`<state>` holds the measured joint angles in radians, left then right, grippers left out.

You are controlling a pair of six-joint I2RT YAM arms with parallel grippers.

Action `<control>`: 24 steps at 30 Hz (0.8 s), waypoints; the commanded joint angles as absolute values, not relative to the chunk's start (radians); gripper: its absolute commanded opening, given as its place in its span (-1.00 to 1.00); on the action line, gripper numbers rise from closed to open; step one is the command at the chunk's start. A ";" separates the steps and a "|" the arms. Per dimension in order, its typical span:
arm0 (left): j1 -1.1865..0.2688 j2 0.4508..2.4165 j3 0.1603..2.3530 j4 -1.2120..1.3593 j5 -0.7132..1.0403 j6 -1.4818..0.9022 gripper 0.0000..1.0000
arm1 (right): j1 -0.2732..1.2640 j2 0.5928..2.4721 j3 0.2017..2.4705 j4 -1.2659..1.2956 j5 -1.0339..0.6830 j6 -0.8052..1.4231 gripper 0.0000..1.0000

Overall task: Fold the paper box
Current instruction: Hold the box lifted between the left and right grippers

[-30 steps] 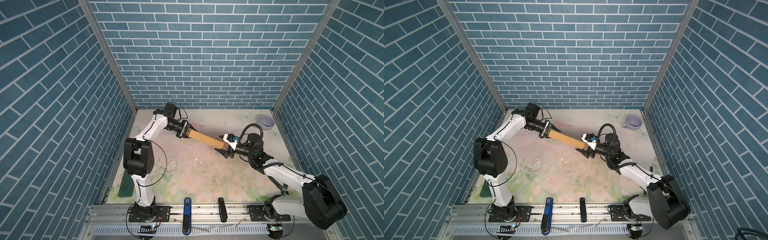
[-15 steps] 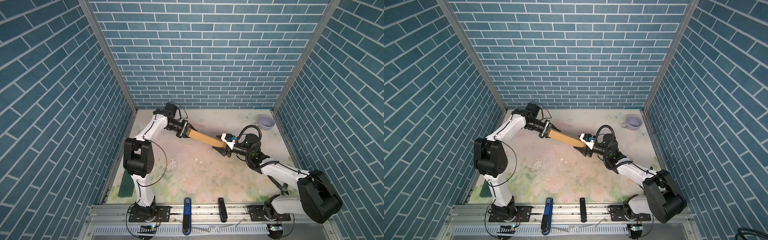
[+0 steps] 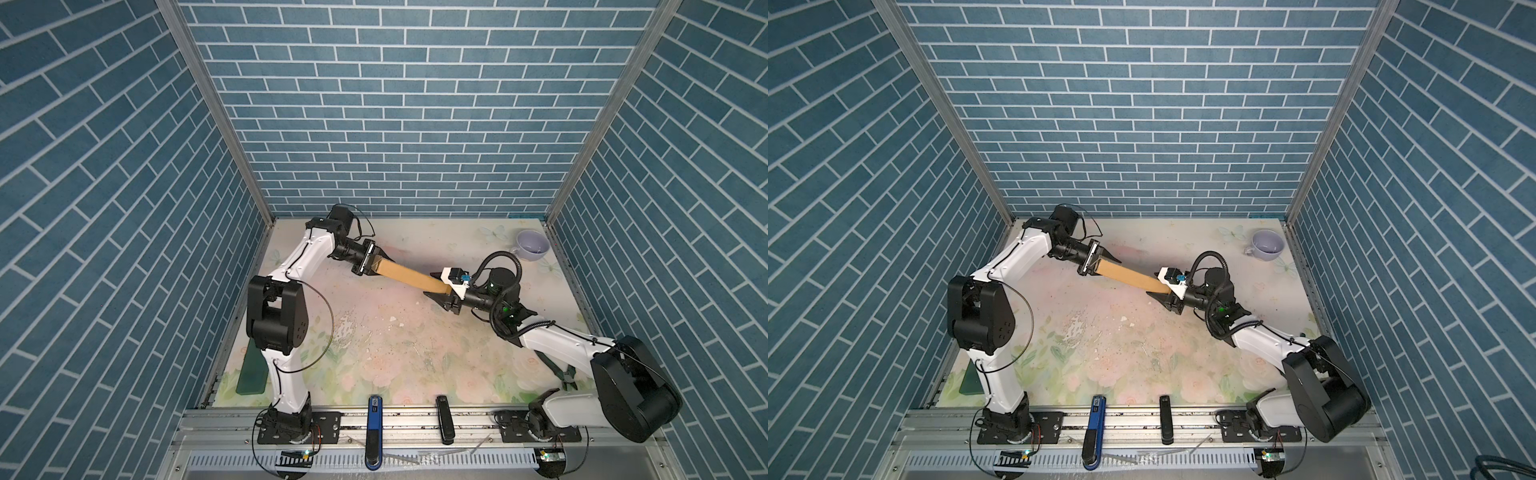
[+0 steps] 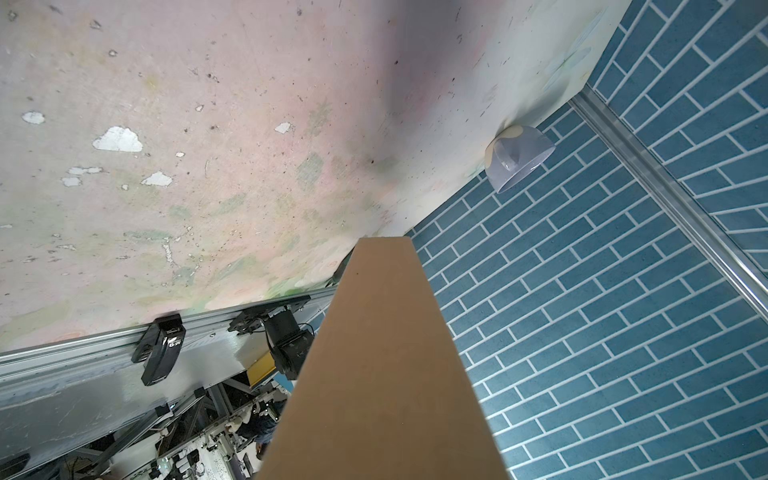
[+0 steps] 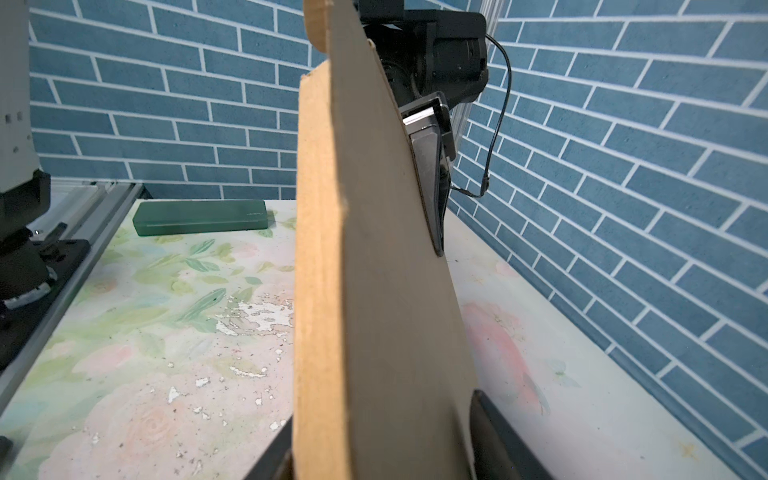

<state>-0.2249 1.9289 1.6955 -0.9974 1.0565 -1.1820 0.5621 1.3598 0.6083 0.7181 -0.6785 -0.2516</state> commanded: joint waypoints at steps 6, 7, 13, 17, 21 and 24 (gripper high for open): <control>-0.230 1.955 1.739 -1.032 1.074 -1.162 -0.48 | 0.567 1.366 0.609 0.737 -0.678 -0.245 0.05; -0.230 1.960 1.748 -1.046 1.074 -1.154 -0.48 | 0.568 1.364 0.609 0.734 -0.679 -0.247 0.07; -0.232 1.982 1.788 -1.115 1.066 -1.130 -0.49 | 0.571 1.350 0.614 0.698 -0.666 -0.279 0.12; -0.239 1.996 1.803 -1.132 1.065 -1.126 -0.49 | 0.573 1.344 0.611 0.693 -0.654 -0.288 0.14; -0.249 1.997 1.792 -1.134 1.065 -1.128 -0.51 | 0.575 1.342 0.606 0.695 -0.645 -0.296 0.17; -0.249 2.000 1.790 -1.136 1.066 -1.119 -0.52 | 0.577 1.344 0.604 0.698 -0.641 -0.300 0.10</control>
<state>-0.2302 1.9766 1.7756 -1.0904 1.0405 -1.1461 0.5671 1.3590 0.6083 0.6971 -0.6613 -0.2684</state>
